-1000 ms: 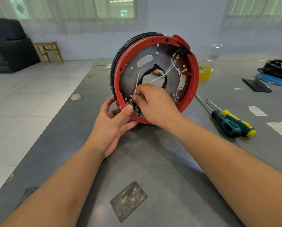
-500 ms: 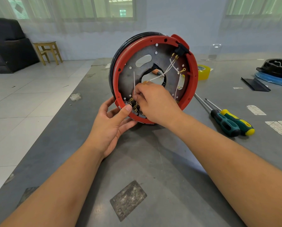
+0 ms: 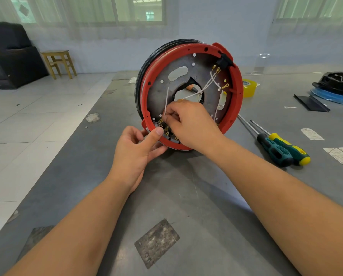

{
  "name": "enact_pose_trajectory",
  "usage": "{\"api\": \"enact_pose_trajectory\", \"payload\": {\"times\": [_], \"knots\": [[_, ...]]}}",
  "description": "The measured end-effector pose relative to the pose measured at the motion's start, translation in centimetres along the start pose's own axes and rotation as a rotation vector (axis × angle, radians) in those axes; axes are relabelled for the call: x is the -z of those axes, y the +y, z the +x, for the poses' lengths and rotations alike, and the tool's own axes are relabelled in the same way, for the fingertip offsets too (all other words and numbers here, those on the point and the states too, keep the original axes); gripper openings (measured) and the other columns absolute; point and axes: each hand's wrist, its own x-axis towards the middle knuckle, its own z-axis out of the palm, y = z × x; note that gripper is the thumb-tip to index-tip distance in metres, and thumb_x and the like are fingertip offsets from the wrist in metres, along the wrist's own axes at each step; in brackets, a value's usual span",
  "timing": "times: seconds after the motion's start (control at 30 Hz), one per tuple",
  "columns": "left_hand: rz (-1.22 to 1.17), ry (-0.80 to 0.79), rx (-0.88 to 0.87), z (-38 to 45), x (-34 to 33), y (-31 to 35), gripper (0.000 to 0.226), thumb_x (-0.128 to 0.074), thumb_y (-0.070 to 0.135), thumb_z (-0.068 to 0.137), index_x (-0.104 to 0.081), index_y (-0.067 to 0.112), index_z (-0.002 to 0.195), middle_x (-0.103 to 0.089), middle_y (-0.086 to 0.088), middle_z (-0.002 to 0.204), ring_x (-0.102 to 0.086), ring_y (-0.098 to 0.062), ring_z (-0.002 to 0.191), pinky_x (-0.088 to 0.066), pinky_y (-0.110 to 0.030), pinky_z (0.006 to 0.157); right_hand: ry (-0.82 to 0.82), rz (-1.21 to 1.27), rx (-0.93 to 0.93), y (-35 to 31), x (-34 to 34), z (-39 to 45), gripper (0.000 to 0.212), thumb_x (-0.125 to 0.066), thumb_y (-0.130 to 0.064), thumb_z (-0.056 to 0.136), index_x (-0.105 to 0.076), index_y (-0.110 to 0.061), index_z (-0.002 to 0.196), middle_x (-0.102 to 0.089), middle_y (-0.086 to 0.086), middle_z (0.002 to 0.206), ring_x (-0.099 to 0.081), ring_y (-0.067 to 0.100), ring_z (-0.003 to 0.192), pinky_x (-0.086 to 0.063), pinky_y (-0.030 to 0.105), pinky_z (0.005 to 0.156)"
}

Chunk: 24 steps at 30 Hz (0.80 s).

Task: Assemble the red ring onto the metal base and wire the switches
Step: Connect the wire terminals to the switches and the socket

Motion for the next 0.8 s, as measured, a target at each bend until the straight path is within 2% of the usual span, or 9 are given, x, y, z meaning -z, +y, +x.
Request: {"api": "enact_pose_trajectory", "payload": {"times": [0.13, 0.27, 0.33, 0.4, 0.47, 0.6, 0.7, 0.8], "knots": [[0.112, 0.016, -0.005, -0.3, -0.2, 0.1, 0.036, -0.084, 0.033, 0.079, -0.053, 0.02, 0.065, -0.07, -0.018, 0.091, -0.07, -0.047, 0.111, -0.065, -0.038, 0.081, 0.026, 0.026, -0.027, 0.1, -0.2, 0.0, 0.016, -0.062, -0.031, 0.098, -0.069, -0.021, 0.089, -0.052, -0.013, 0.074, -0.055, 0.012, 0.076, -0.05, 0.034, 0.07], [0.146, 0.011, 0.002, -0.5, -0.7, 0.3, 0.034, -0.083, 0.038, 0.079, -0.059, 0.018, 0.067, -0.064, -0.038, 0.111, -0.062, -0.056, 0.115, -0.064, -0.035, 0.082, 0.037, 0.069, -0.067, 0.1, -0.3, 0.0, 0.016, -0.063, -0.034, 0.097, -0.073, -0.024, 0.09, -0.064, -0.01, 0.079, -0.061, 0.012, 0.078, -0.055, 0.038, 0.074], [0.146, 0.007, 0.003, -0.5, -0.7, 0.3, 0.034, -0.083, 0.039, 0.079, -0.059, 0.018, 0.068, -0.063, -0.038, 0.112, -0.067, -0.054, 0.108, -0.064, -0.034, 0.082, 0.035, 0.082, -0.088, 0.0, -0.2, 0.0, 0.015, -0.064, -0.036, 0.097, -0.074, -0.026, 0.09, -0.066, -0.011, 0.08, -0.062, 0.011, 0.079, -0.056, 0.039, 0.076], [0.149, 0.01, -0.001, -0.5, -0.8, 0.3, 0.034, -0.082, 0.04, 0.081, -0.059, 0.016, 0.071, -0.065, -0.034, 0.107, -0.069, -0.046, 0.101, -0.064, -0.034, 0.082, 0.041, 0.095, -0.108, 0.0, -0.2, -0.1, 0.015, -0.064, -0.036, 0.096, -0.075, -0.026, 0.091, -0.068, -0.011, 0.081, -0.064, 0.01, 0.079, -0.056, 0.039, 0.076], [0.157, 0.0, -0.008, -0.5, -0.9, 0.3, 0.036, -0.079, 0.04, 0.083, -0.058, 0.011, 0.078, -0.068, -0.032, 0.11, -0.071, -0.045, 0.102, -0.064, -0.034, 0.083, 0.047, 0.121, -0.128, -0.1, -0.2, -0.1, 0.016, -0.065, -0.036, 0.096, -0.076, -0.025, 0.093, -0.07, -0.009, 0.081, -0.066, 0.011, 0.08, -0.057, 0.04, 0.077], [0.155, -0.053, -0.016, -0.5, -1.0, 0.2, 0.033, -0.071, 0.033, 0.093, -0.053, 0.009, 0.082, -0.075, -0.019, 0.109, -0.078, -0.029, 0.098, -0.064, -0.032, 0.084, 0.035, 0.151, -0.173, -0.2, -0.2, -0.1, 0.018, -0.066, -0.035, 0.097, -0.078, -0.022, 0.093, -0.072, -0.005, 0.078, -0.066, 0.014, 0.078, -0.055, 0.038, 0.077], [0.17, -0.06, -0.016, -0.6, -1.2, 0.2, 0.029, -0.066, 0.027, 0.101, -0.052, 0.008, 0.083, -0.074, -0.022, 0.113, -0.078, -0.029, 0.1, -0.064, -0.032, 0.085, 0.024, 0.18, -0.198, -0.1, -0.1, -0.1, 0.018, -0.066, -0.034, 0.097, -0.078, -0.021, 0.092, -0.07, -0.007, 0.074, -0.066, 0.014, 0.075, -0.054, 0.035, 0.076], [0.171, -0.058, -0.022, -0.7, -1.3, 0.3, 0.03, -0.068, 0.032, 0.096, -0.054, 0.007, 0.085, -0.073, -0.023, 0.114, -0.078, -0.029, 0.101, -0.064, -0.034, 0.085, 0.023, 0.186, -0.205, 0.0, -0.2, -0.2, 0.018, -0.066, -0.035, 0.097, -0.079, -0.022, 0.092, -0.064, -0.012, 0.067, -0.063, 0.01, 0.072, -0.054, 0.032, 0.073]]}}
